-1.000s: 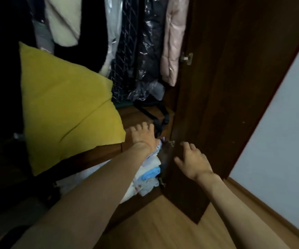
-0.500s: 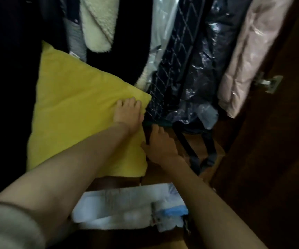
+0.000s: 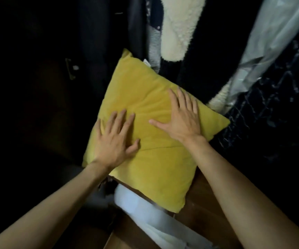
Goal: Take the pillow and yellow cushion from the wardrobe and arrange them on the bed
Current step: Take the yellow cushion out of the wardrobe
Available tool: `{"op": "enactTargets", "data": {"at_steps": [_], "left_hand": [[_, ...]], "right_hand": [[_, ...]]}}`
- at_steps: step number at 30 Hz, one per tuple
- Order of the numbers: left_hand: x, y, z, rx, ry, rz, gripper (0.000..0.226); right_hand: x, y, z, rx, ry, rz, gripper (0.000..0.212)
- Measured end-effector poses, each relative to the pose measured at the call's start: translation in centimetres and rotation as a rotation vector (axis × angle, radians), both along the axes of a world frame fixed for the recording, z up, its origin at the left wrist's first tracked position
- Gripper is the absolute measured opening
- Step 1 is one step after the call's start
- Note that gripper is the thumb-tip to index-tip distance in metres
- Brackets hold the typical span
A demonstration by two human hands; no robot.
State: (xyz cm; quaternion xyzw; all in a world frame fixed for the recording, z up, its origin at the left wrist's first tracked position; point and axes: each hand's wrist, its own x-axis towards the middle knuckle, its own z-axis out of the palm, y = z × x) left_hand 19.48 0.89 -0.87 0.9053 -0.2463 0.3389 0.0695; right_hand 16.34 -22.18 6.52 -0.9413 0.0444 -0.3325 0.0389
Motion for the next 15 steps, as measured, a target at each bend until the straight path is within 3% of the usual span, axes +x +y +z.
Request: {"op": "enactTargets", "data": {"at_steps": [3,7,9,13,15], "left_hand": [[-0.6,2.7,-2.9,-0.122,0.231,0.206,0.109],[-0.1,2.0,-4.5,-0.125,0.421,0.286,0.125],[0.4,0.2,-4.2,-0.059,0.448,0.326,0.114],[0.6,-1.0,-2.1,0.046,0.396,0.328,0.056],[0.4,-0.5,-1.0,0.146,0.375,0.313,0.050]], "right_hand": [[1.6,0.1,-1.8,-0.023,-0.021,0.019,0.119],[3.0,-0.2,-3.9,-0.081,-0.123,-0.001,0.100],[3.3,-0.3,-4.2,-0.109,-0.107,-0.016,0.092],[3.9,-0.6,-3.5,-0.173,-0.069,-0.010,0.079],[4.0,-0.5,-2.9,-0.196,-0.051,0.006,0.073]]}}
